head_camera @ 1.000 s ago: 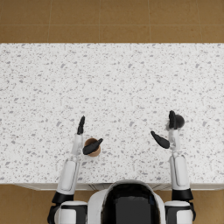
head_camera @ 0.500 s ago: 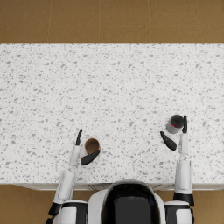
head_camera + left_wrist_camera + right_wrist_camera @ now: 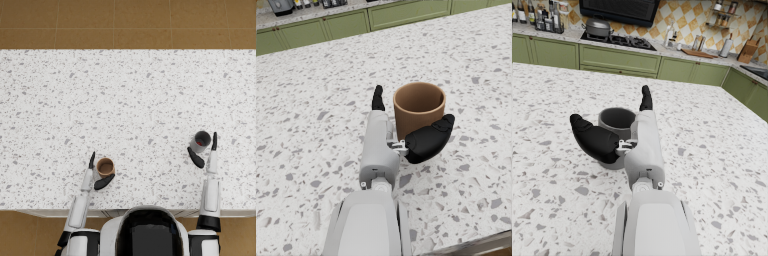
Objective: Pick up two cups and pour the berry on the right into the cup on the left
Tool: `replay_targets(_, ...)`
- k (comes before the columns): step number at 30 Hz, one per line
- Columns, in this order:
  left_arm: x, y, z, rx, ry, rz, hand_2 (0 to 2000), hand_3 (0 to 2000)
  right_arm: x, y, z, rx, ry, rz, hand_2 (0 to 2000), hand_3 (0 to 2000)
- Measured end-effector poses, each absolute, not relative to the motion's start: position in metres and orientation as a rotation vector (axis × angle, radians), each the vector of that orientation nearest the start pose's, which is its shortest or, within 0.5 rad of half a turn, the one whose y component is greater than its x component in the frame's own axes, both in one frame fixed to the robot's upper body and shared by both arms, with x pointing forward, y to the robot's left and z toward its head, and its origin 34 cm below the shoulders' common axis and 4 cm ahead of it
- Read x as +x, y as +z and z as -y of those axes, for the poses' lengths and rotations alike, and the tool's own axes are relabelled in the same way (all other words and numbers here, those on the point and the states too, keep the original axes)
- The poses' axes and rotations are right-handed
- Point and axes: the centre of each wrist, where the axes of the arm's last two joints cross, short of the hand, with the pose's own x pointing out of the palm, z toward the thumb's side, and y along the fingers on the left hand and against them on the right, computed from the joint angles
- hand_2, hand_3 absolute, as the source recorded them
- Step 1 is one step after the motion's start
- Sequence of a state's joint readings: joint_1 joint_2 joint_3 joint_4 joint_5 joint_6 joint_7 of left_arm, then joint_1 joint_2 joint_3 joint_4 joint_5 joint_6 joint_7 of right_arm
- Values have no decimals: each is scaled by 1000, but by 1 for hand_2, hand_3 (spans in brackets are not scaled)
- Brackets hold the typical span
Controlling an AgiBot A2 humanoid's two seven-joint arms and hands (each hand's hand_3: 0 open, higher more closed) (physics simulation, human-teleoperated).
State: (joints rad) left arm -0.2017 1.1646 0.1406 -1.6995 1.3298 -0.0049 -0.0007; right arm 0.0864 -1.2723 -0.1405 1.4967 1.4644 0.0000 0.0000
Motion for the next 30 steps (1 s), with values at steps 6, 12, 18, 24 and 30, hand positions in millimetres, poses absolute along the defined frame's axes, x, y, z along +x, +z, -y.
replay_targets(6,172,76,-231,-18,-1757,-216,0,0,253,101,298,-97,1390,-144,0,0)
replay_targets(12,174,74,-225,-34,-1752,-205,0,0,265,90,298,-43,1382,-166,0,0)
replay_targets(18,179,70,-220,-53,-1751,-194,0,0,277,75,293,14,1388,-201,0,0)
replay_targets(24,182,71,-216,-66,-1795,-177,2000,1280,281,70,293,46,1398,-209,2000,1280)
replay_targets(30,186,77,-206,-51,-1799,-130,2000,1280,279,87,287,-7,1437,-150,2000,1280)
